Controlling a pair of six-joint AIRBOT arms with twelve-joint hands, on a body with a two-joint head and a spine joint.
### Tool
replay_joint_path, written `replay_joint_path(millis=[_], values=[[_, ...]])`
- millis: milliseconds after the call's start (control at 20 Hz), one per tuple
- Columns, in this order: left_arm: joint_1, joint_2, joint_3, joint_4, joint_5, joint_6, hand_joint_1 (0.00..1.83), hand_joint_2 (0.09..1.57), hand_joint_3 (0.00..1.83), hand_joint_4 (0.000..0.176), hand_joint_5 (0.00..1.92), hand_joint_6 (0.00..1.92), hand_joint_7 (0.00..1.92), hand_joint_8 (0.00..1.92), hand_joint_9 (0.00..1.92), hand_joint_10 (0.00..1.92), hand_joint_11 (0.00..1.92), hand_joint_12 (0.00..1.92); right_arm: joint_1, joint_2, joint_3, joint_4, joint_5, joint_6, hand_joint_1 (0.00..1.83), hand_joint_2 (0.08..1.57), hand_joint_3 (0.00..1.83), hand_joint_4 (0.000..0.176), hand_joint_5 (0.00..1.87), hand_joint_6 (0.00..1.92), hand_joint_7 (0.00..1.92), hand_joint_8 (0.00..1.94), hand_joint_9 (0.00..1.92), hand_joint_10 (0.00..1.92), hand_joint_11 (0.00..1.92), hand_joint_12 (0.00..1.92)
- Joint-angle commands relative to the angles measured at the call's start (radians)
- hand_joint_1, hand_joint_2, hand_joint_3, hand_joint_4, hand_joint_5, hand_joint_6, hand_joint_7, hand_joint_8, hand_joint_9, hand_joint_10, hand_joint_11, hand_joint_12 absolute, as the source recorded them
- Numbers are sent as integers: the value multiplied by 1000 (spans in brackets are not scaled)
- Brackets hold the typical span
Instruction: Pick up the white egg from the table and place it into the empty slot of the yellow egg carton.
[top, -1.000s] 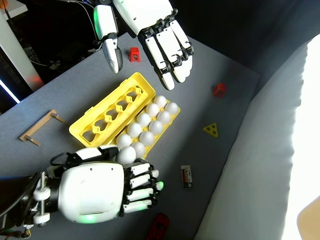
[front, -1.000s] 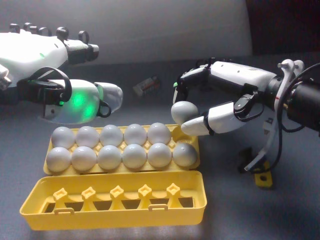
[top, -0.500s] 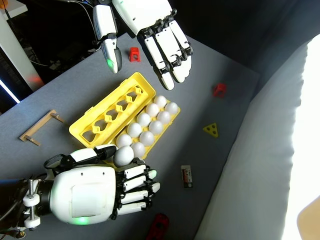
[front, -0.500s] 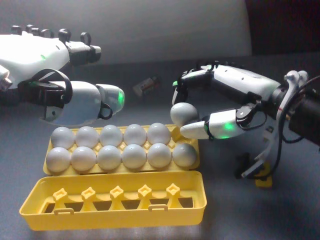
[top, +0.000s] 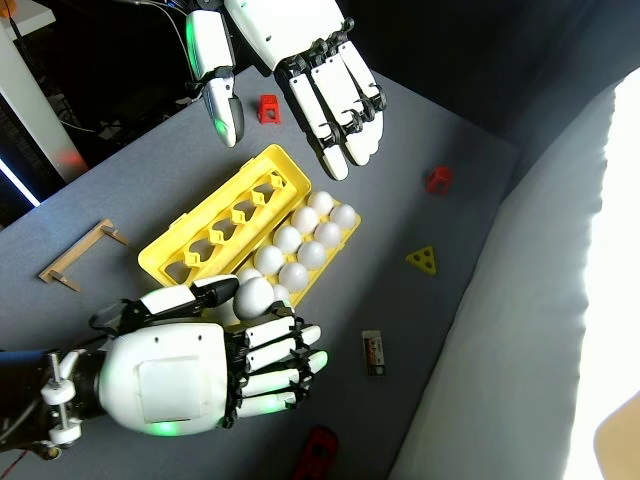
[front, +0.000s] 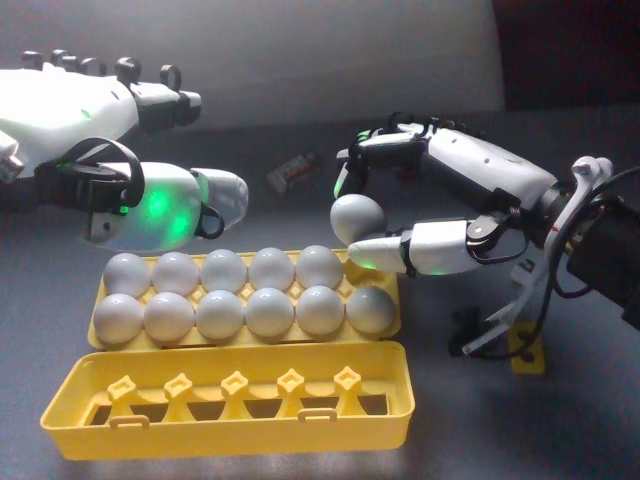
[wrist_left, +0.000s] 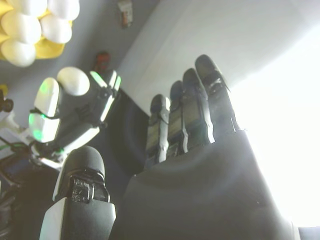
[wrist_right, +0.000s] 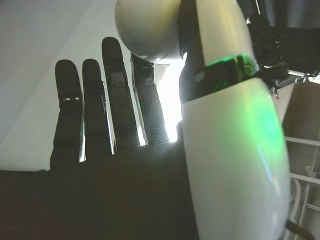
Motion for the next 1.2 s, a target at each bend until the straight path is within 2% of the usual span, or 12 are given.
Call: replay_joint_path(millis=[0,250,1150], values=[[-11,0,1,75,-11,0,0,1294,0,52,133,3,114,2,135,1,0,591,7,-8,11,-11,-121,15,1128,1158,0,0,894,1143,529,3,93,479,0,1053],[-11,0,1,75,-11,0,0,1294,0,52,133,3,113,1,134,0,0,589,0,-27,43,-52,-129,41,1127,1158,0,0,894,1143,528,3,91,482,0,1052],[-15,0,1,72,-11,-1,0,1294,0,52,137,2,114,1,136,1,0,589,-15,-73,75,-53,-159,19,1126,1158,0,0,894,1143,527,2,97,498,0,1050]])
